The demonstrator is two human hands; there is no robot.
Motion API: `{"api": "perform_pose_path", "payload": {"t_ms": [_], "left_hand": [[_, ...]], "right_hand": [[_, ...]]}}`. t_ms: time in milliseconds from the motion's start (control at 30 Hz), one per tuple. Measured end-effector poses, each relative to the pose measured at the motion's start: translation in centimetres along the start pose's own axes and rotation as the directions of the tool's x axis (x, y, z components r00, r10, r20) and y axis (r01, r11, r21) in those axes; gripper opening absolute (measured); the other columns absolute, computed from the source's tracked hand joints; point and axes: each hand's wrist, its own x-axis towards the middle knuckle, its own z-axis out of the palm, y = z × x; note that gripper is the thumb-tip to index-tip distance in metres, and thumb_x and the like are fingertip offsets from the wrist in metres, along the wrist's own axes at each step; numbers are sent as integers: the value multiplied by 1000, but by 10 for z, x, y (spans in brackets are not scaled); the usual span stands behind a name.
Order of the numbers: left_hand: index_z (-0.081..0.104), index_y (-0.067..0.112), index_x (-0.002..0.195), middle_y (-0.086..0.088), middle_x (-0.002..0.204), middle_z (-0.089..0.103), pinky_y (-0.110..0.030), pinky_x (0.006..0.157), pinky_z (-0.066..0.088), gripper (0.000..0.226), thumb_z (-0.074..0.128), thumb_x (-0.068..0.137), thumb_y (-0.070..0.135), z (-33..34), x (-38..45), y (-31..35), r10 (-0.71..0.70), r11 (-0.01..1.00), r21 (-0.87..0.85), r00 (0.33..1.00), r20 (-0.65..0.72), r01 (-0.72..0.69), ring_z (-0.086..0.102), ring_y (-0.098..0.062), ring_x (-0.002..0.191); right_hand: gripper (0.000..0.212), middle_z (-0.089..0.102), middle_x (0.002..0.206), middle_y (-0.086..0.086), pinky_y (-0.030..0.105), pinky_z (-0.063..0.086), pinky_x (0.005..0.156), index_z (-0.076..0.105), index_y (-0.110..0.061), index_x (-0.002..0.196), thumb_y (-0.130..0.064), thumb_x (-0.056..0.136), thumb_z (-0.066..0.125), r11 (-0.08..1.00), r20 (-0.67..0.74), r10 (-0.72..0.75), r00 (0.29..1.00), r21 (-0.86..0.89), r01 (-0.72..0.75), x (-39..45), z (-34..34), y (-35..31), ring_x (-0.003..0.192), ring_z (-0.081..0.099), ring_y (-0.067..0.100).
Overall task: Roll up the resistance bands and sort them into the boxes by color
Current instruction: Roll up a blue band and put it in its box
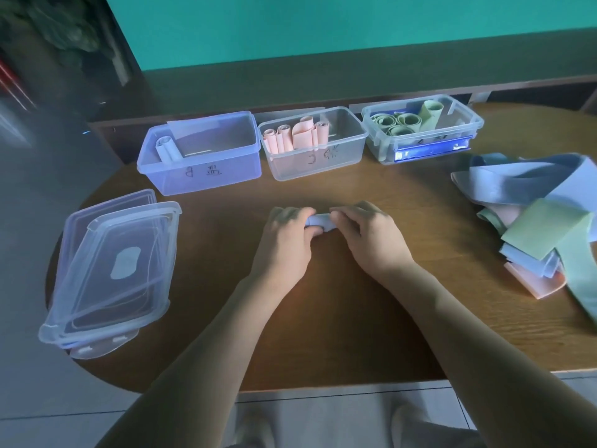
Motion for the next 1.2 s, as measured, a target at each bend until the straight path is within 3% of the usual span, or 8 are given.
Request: {"api": "perform_pose_path", "payload": {"t_ms": [67,200,300,500,633,867,1033,1200], "left_hand": [[69,12,118,-7,104,67,-33,87,45,23,64,97,19,0,2,2,-24,1000,5,999,32,24,54,-24,102],[63,16,129,-4,114,61,-19,83,42,28,57,102,21,-5,2,1,-115,990,-79,991,70,121,53,-13,100],[62,17,130,-3,116,60,-12,81,42,29,54,104,23,-8,-3,0,-114,981,-147,990,79,124,55,-11,99],[70,12,120,-6,109,70,-37,84,56,23,62,99,19,-18,-8,-4,-106,965,-246,992,-66,87,64,-23,99],[71,14,119,0,109,72,-39,86,56,23,66,97,20,-39,-5,-20,-194,940,-302,977,-86,160,66,-19,97],[70,27,120,31,89,61,-11,76,48,22,62,100,30,-102,16,-51,-244,913,-352,968,-65,207,56,15,89],[74,23,116,11,93,73,-28,83,52,21,65,98,29,-141,40,-86,-262,889,-405,962,-71,212,64,-5,91],[75,27,119,15,99,74,-30,85,55,27,70,94,35,-161,65,-127,-314,898,-357,943,-112,257,66,-5,92]], "right_hand": [[38,63,118,-5,23,43,80,68,-22,129,-38,95,68,1000,60,3,998,3,-4,1,-3,0,94,58,11],[42,63,107,-13,4,38,73,68,-26,127,-28,86,79,988,59,20,998,152,-29,1,-10,-2,79,55,-5],[30,67,95,-17,7,42,72,73,-31,115,-26,86,79,928,35,87,996,361,-93,0,-14,-2,75,58,-1],[37,77,102,0,22,55,85,74,-22,114,-26,78,83,738,130,91,987,657,-154,10,-10,-14,93,72,16],[39,75,105,13,38,56,96,75,-19,111,-22,73,84,703,151,20,988,701,-121,32,3,-32,96,72,29],[22,76,96,8,27,55,87,75,-6,101,-4,79,77,621,211,-210,955,783,-36,81,13,-89,90,71,17],[15,72,75,-7,9,46,68,75,-4,97,0,83,76,712,250,-250,935,702,3,124,33,-124,67,62,-1],[26,77,98,10,40,57,89,76,-6,104,-15,81,84,810,226,-252,941,582,77,168,60,-153,87,72,29]]}}
